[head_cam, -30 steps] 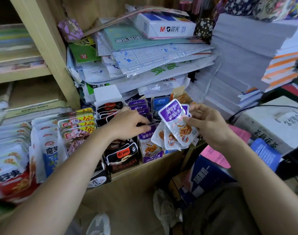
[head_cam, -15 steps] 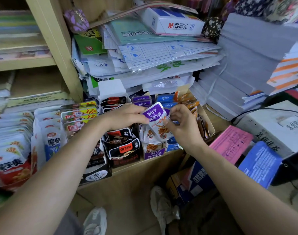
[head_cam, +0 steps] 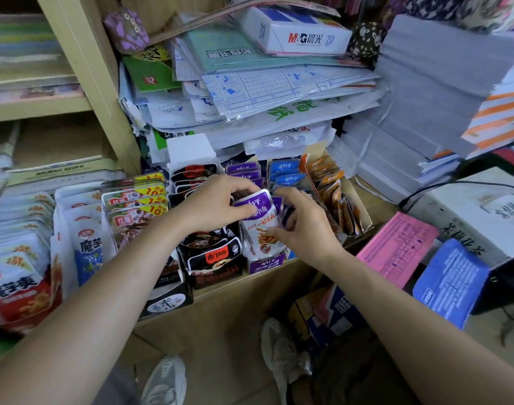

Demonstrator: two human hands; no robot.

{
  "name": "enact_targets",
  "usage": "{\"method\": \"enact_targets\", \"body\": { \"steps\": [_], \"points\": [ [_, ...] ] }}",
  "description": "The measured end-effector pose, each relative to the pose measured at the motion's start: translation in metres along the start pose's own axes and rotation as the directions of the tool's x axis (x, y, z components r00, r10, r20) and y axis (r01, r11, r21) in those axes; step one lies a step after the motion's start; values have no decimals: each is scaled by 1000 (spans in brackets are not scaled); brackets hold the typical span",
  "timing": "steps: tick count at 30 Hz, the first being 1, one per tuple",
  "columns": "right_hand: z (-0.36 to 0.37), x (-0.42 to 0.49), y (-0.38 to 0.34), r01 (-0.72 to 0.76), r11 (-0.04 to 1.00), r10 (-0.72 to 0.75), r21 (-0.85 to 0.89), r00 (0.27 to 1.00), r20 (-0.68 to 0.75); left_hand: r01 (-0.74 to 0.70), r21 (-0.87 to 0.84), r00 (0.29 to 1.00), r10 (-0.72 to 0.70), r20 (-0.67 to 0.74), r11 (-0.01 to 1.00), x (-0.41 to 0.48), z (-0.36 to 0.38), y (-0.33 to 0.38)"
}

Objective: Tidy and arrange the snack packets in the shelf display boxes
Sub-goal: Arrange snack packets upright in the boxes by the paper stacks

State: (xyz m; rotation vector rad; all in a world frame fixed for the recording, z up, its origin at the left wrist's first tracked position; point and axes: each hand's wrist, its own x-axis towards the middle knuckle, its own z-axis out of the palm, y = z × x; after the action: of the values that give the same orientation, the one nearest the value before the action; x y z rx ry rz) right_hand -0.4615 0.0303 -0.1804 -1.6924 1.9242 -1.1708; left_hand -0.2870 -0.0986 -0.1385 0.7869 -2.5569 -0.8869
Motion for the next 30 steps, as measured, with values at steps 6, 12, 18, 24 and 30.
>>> {"method": "enact_targets", "body": {
  "steps": [6, 12, 18, 24, 30],
  "points": [
    [2, 3, 6, -48, 994, 47, 101, 999, 15, -8, -36, 999, 6, -49, 999, -2, -1, 1],
    [-16, 2, 5, -59, 996, 57, 66, 998, 24, -15, 48, 999, 17, -47, 999, -4, 6, 2],
    [-26, 9, 8, -46, 998, 46, 53, 999, -7, -2, 94, 993, 13, -114, 996, -6, 14, 10],
    [-24, 9, -1, 155, 985, -159, -75, 986, -53, 0, 64, 996, 6, -93, 998, -10, 10, 8],
    [-22, 0, 5, 167, 973, -128, -159, 966, 225, -38, 153, 998, 31, 47, 987, -15, 3, 1]
  ]
}}
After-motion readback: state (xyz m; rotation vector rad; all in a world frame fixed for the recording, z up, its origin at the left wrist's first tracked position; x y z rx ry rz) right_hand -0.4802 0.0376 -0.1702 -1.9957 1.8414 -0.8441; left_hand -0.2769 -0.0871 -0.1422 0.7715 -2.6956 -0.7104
